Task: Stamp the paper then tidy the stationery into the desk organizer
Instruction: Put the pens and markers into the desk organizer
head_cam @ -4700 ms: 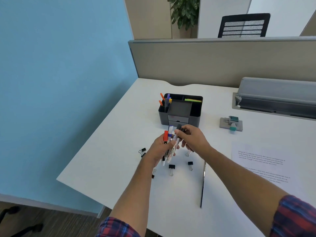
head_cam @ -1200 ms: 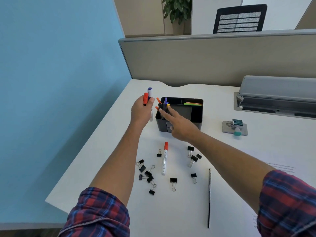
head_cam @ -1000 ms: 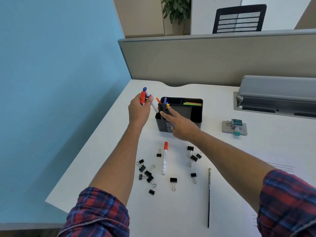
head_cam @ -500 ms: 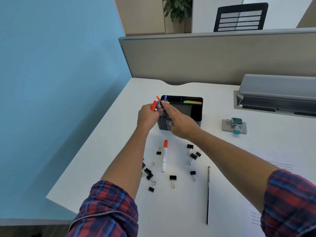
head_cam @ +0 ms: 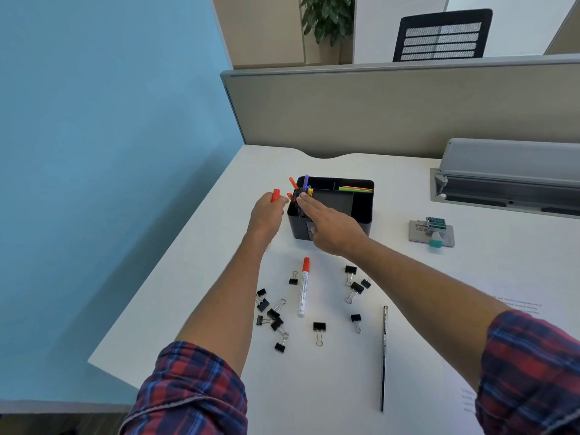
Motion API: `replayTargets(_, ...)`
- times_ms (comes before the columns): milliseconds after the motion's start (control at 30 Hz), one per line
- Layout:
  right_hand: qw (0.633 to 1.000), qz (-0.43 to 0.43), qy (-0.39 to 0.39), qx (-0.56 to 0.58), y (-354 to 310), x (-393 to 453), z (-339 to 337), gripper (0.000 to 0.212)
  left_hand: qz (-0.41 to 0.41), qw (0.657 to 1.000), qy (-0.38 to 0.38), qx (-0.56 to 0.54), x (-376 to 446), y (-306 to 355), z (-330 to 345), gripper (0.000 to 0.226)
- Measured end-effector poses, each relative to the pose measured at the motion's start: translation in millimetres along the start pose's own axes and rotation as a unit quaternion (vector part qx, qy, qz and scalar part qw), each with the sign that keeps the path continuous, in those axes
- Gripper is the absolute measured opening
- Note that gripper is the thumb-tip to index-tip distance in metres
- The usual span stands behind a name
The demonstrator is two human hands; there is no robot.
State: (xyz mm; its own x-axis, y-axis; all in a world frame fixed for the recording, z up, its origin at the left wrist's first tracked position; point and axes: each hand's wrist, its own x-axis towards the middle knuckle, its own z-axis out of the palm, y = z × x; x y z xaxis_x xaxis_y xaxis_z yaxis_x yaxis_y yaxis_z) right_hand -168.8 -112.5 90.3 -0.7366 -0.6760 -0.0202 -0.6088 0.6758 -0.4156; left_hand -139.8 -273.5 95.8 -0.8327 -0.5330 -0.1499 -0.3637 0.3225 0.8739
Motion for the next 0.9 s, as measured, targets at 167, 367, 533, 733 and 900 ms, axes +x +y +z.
replayTargets(167, 0.999, 0.017, 0.009, 0.047, 4, -3, 1, 0.086, 0.087, 0.992, 0.081, 0.031, 4, 10, -13, 0.024)
replayTargets(367, 0.998, 0.033, 0.008, 0.046, 12, -9, 6, 0.089, 0.152, 0.983, 0.094, 0.031, 2, 19, -15, 0.026)
replayTargets(533, 0.999, 0.029, 0.014, 0.009, 16, -20, 22, 0.089, 0.2, 0.971, 0.13, 0.033, -8, 18, -8, 0.021)
replayTargets(733, 1.0, -0.001, 0.007, -0.001, 28, -33, 37, 0.082, 0.246, 0.956, 0.134, 0.083, -12, 16, -5, 0.032)
replayTargets(900, 1.0, 0.0, 0.002, 0.018, 30, -31, 33, 0.082, 0.251, 0.945, 0.126, 0.166, -10, 4, -1, 0.039)
